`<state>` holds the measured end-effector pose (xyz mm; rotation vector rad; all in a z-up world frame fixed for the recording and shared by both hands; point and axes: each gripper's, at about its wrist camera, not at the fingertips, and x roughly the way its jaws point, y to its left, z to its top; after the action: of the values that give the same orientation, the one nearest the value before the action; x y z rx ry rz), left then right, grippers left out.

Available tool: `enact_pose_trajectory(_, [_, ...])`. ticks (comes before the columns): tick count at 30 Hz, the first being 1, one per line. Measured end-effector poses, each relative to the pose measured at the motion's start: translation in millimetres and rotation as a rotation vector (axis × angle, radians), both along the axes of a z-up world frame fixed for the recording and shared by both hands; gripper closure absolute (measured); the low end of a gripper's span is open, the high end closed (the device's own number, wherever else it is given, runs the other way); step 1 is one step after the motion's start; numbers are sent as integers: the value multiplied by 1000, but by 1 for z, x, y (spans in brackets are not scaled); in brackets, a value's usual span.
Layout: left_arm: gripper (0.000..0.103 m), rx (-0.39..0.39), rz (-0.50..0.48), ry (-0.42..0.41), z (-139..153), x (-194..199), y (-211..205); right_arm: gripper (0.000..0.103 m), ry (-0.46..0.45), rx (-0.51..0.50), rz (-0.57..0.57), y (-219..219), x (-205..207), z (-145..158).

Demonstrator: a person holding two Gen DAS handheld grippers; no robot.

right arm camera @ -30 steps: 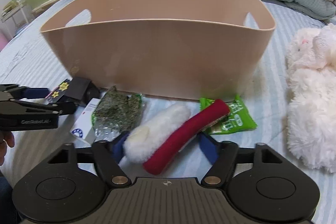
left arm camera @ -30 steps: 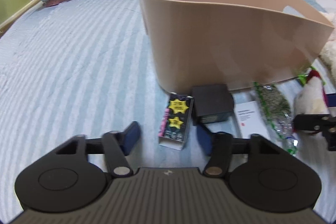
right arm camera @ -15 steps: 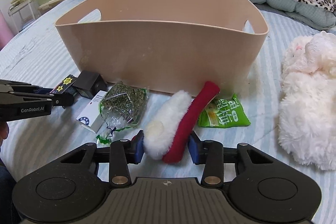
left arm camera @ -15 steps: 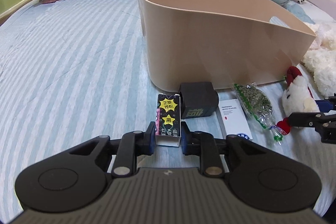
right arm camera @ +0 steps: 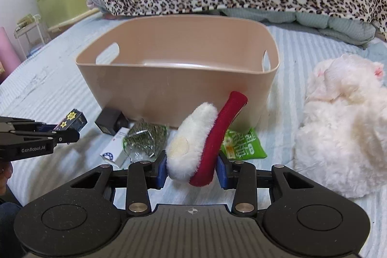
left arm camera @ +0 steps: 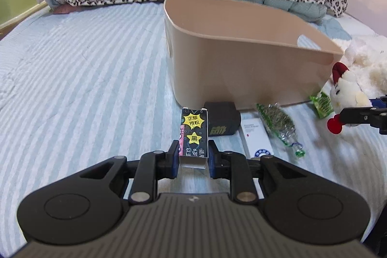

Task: Organize objects
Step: 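Lift both held items over the basket and release them inside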

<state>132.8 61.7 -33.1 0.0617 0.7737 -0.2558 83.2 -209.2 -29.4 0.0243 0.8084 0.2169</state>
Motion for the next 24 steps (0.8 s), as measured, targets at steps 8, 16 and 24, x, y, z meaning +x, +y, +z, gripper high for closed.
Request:
enact_pose_trajectory(8, [78,-15,-3,-117,38,-13,-6,65,-93,18,4,-8,-8,38])
enact_pose_trajectory(16, [78,-34,-17,-234,72,-9,-29,65,-225,48,-25,-24,-7,85])
enact_pose_trajectory(24, [78,-16,-36,-293,83,28,-77,65,-297,28,-67,-26,25,96])
